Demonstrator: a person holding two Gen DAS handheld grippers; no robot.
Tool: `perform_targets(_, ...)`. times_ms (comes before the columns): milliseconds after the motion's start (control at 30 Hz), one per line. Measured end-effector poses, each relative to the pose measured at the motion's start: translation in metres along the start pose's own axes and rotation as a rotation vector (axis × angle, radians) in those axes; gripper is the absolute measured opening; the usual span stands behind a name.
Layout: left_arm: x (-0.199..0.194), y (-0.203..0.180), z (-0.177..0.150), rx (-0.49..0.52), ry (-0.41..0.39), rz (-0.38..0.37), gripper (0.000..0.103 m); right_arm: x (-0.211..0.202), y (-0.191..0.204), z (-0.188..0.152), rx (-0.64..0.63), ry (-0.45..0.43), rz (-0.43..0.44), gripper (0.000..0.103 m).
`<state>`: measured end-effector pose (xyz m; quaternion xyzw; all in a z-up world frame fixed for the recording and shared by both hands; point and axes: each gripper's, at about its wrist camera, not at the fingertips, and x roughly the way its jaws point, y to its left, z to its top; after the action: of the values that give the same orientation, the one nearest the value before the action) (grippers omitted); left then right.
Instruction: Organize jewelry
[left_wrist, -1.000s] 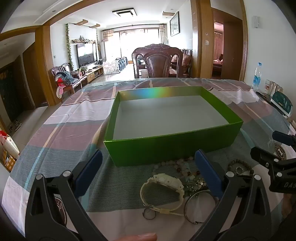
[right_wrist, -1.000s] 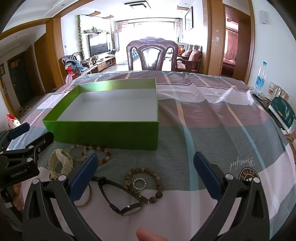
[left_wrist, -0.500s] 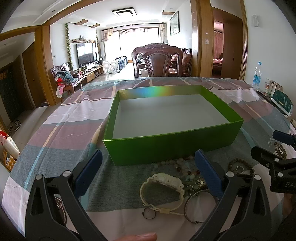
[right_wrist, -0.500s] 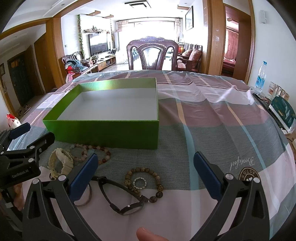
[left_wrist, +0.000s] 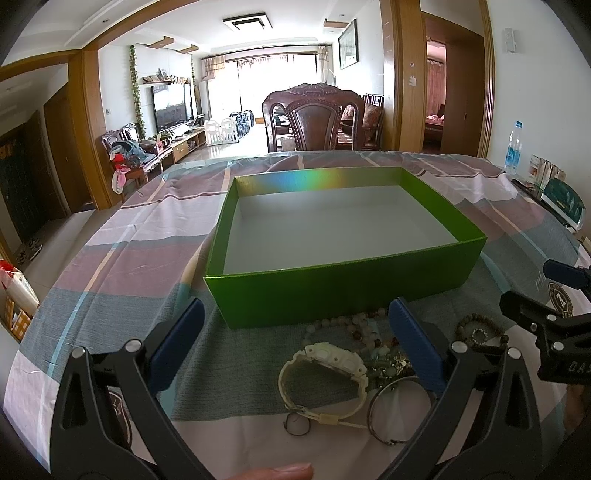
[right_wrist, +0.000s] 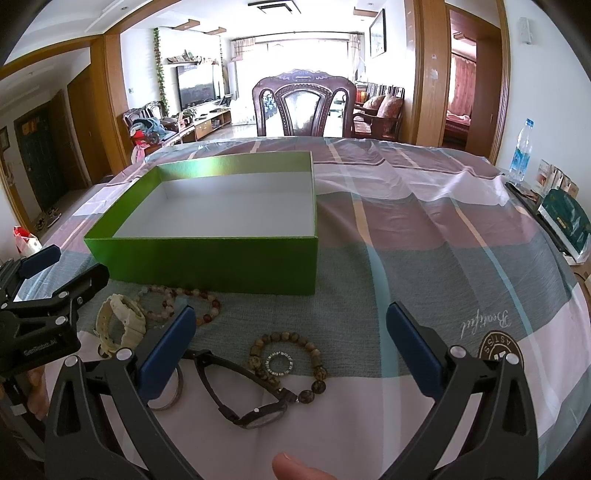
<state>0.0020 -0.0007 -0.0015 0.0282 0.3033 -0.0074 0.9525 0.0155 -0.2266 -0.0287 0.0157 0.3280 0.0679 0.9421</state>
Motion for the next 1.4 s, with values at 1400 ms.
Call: perform_targets(1400,0.0066,0.0000,-0.0086,0.004,0.010,0.001,0.099,0.0013,0.0033,0.0002,0.003,0.016,0.005,0.101)
